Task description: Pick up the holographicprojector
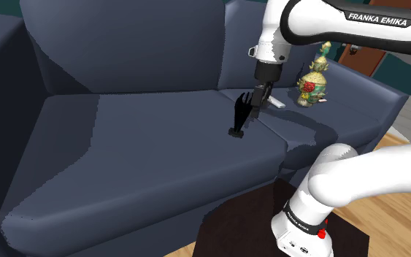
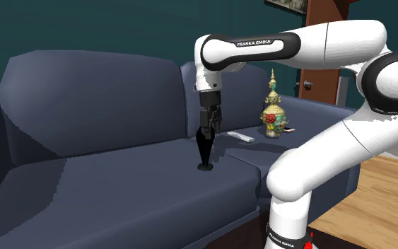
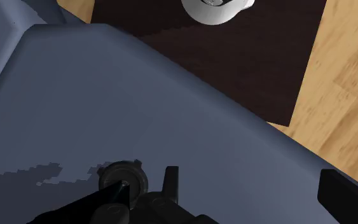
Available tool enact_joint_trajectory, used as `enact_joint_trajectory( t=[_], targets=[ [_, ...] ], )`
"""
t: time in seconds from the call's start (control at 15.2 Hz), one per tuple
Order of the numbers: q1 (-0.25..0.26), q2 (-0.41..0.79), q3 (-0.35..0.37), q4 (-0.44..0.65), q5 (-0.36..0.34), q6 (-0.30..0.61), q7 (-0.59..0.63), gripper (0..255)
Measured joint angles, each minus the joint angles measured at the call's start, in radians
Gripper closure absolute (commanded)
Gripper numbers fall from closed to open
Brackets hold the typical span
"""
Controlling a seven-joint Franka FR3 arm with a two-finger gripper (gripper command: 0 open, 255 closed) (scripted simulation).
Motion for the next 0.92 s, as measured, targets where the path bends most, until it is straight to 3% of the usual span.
enact_joint_trajectory(
  t=[0.2,0.66,0.92],
  targets=[
    [0.008,0.017,-0.036,0.019,-0.029,0.003,-0.072,0],
    [0.073,0.181,-0.205,0.188,-0.145,0.039,-0.479,0],
    [0.111,0.278,-0.28,0.287,-0.173,0.061,-0.685,0]
  ],
)
